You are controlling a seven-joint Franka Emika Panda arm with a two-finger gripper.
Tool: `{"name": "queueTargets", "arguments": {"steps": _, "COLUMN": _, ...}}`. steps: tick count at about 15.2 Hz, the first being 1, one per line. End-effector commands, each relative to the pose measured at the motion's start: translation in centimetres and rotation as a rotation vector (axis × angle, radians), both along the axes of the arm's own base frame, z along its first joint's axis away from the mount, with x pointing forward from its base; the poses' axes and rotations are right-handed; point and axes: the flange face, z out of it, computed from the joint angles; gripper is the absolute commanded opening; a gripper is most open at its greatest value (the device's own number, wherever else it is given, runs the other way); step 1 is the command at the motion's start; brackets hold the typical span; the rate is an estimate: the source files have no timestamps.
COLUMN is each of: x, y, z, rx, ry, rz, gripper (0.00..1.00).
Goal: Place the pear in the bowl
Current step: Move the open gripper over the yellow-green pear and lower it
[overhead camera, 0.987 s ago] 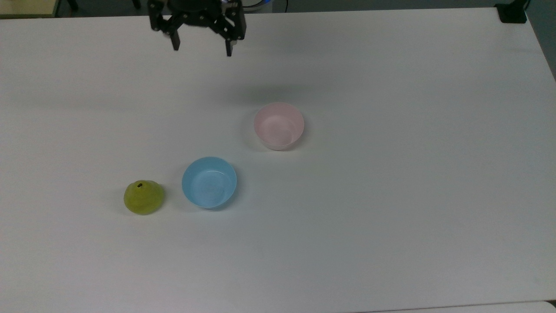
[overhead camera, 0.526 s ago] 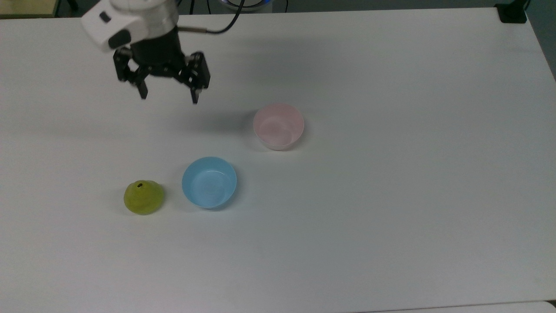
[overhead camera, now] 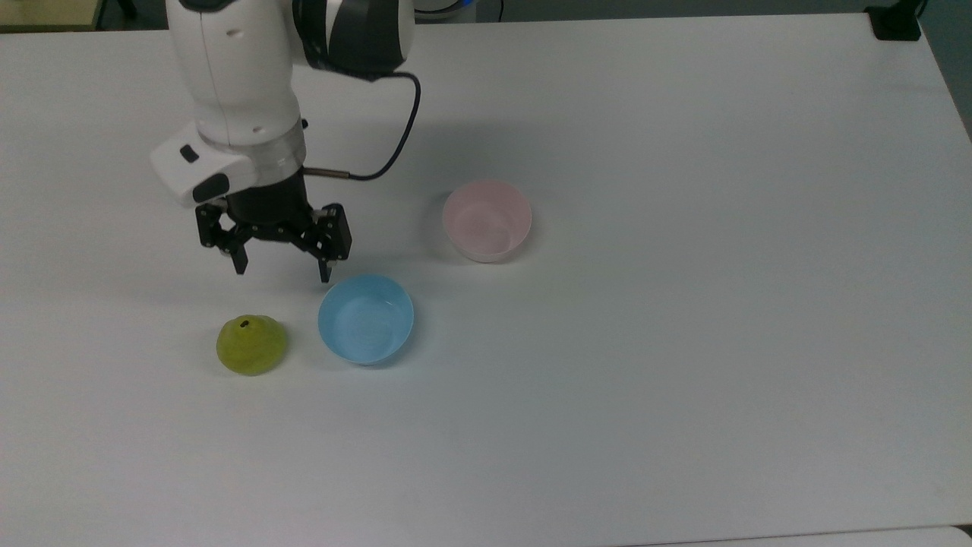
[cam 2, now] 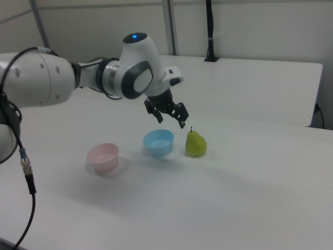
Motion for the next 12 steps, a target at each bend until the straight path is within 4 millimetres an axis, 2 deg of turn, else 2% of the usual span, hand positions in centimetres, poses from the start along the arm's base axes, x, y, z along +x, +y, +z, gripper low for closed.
{"name": "queueTargets", "arguments": {"steps": 1, "x": 1.6, "y": -2.0, "z": -1.7, "rx": -0.032, "ry": -0.061, "rz": 0.005, "gripper": 1.0}}
{"name": "queueTargets", "arguments": {"steps": 6, "x": 2.1, "y": -4.6, "z": -4.4, "rx": -0.059, "ry": -0.101, "rz": -0.017, "gripper": 1.0}}
{"name": "queueTargets", "arguments": {"steps": 12, "x": 2.4, "y": -6.0, "z": -7.8, "rx": -0.082, "ry": -0.108, "rz": -0.019, "gripper": 1.0}}
